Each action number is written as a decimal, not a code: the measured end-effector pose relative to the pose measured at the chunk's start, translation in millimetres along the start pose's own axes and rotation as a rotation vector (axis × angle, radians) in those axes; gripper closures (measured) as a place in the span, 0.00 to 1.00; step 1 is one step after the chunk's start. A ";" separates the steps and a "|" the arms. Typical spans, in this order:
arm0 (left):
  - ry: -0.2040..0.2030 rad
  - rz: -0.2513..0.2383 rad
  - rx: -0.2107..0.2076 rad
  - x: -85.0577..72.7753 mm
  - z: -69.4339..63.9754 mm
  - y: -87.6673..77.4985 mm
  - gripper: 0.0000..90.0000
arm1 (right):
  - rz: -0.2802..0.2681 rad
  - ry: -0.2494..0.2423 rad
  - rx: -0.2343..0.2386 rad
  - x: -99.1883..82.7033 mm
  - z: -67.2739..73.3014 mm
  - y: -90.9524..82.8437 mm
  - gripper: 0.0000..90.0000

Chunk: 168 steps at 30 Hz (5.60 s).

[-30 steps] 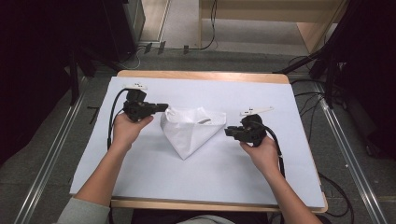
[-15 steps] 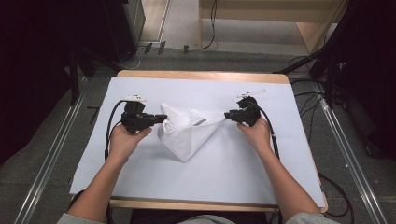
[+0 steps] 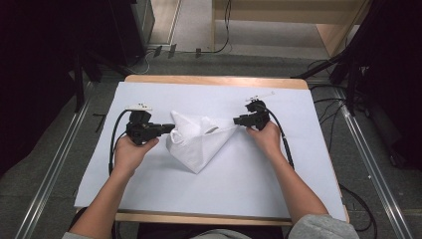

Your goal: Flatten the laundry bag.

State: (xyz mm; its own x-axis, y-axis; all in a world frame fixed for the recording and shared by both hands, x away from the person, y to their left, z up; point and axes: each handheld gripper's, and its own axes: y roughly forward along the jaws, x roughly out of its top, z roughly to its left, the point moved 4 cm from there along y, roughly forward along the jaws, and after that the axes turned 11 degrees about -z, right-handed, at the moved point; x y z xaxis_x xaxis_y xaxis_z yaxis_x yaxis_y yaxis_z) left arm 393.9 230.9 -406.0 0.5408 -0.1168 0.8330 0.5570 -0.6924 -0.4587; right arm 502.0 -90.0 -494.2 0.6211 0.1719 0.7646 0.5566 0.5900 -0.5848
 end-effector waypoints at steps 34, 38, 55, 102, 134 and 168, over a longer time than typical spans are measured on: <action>-0.018 0.031 -0.025 -30.5 -3.6 -22.9 0.88 | -0.012 0.051 -0.172 -43.6 -59.6 -85.1 0.93; -0.020 0.008 -0.019 -18.3 4.0 -24.7 0.77 | -0.058 0.035 -0.161 -39.1 -57.2 -87.4 0.83; -0.046 0.066 -0.064 13.1 29.1 45.4 0.79 | -0.136 0.010 -0.113 -26.8 -37.8 -93.9 0.92; 0.111 0.248 -0.039 -2.7 24.5 155.1 0.77 | -0.055 -0.015 -0.023 -21.2 -0.3 -42.7 0.97; 0.069 0.193 -0.036 17.3 21.1 121.7 1.00 | -0.001 -0.058 -0.066 -23.4 -32.6 -40.0 1.00; -0.075 0.033 0.075 -19.1 56.0 -2.7 1.00 | -0.072 0.062 -0.172 -34.3 -74.0 -82.3 1.00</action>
State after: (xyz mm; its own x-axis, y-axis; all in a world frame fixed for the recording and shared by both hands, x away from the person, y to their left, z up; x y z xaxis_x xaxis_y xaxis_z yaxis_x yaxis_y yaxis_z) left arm 417.4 274.9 -438.0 0.6033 -0.0832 0.7932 0.5824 -0.6335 -0.5094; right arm 475.7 -202.8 -492.4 0.6060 0.0824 0.7912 0.6836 0.4547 -0.5709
